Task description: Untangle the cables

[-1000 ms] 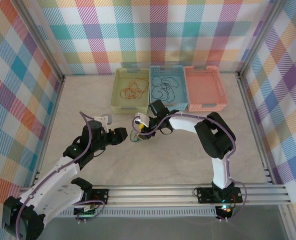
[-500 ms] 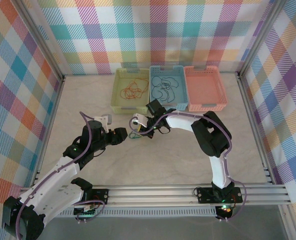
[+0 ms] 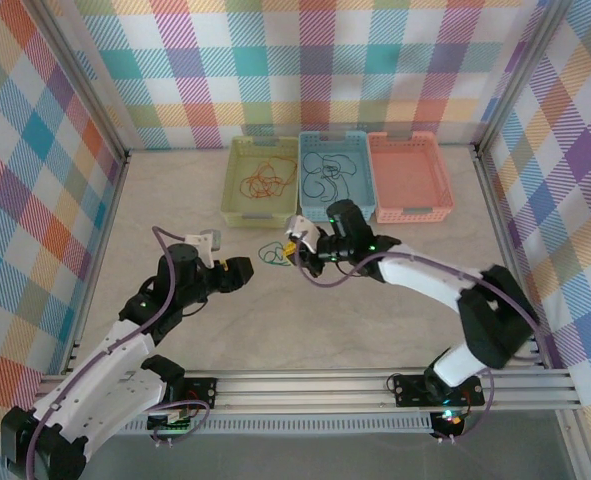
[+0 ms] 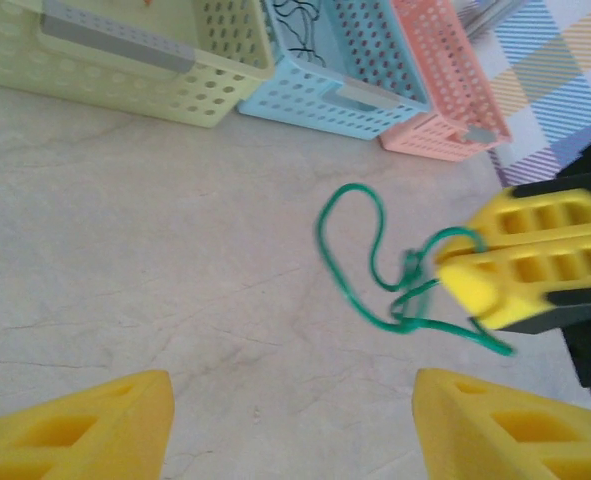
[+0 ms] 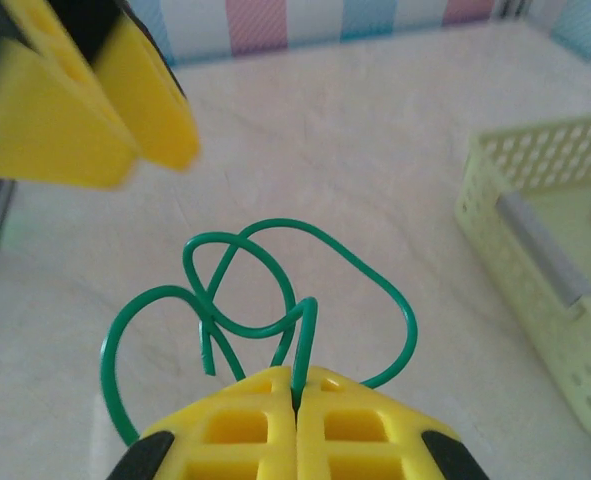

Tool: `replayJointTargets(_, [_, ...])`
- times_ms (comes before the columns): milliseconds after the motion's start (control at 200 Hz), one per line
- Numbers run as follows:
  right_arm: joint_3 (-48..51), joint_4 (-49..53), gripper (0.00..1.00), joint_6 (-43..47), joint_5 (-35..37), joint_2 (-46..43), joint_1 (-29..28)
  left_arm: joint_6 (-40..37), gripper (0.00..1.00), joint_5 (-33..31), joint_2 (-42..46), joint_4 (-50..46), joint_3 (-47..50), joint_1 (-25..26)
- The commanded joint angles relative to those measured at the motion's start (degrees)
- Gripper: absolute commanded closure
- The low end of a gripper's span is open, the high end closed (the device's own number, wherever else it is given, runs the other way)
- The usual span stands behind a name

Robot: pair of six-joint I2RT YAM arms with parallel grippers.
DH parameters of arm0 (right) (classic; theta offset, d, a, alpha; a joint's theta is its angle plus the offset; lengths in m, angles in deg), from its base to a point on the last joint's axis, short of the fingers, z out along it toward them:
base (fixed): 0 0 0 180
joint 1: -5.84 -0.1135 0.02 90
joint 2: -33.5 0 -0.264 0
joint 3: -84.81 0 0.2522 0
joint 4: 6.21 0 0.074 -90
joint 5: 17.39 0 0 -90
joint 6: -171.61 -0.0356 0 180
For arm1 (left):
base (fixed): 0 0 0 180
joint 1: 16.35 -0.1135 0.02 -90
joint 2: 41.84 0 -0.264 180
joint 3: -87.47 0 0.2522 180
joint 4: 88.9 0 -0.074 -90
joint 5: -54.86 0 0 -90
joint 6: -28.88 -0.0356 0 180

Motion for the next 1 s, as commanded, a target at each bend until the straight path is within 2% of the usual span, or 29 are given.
replayJointTargets(0, [5.3,-8.8,1.0,-5.5,-4.8,-5.3,0.2,3.0,0.35,5.2,1.8,1.4,-0.9,-0.3])
replayJointTargets(135, [12.2,-16.8,1.0,-5.0,-4.5,-10.8,0.2,8.6,0.34,10.7,3.2,5.8,-0.8,-0.3])
replayJointTargets(345, [17.8,-26.4,1.0,-3.3,-4.2,-12.6,0.1,18.5,0.33,18.2,2.6,15.6,1.1,-0.3])
replayJointTargets(695, [19.7,-29.6,1.0,-1.8,-6.5,-13.9,-0.6,18.8,0.38,20.3,-5.0,19.3,-0.2,1.8])
replayJointTargets(995, [19.8,-29.2,1.0,-1.2,-6.5,-14.0,-0.8,18.2,0.55,19.1,-10.6,21.7,-0.6,3.7])
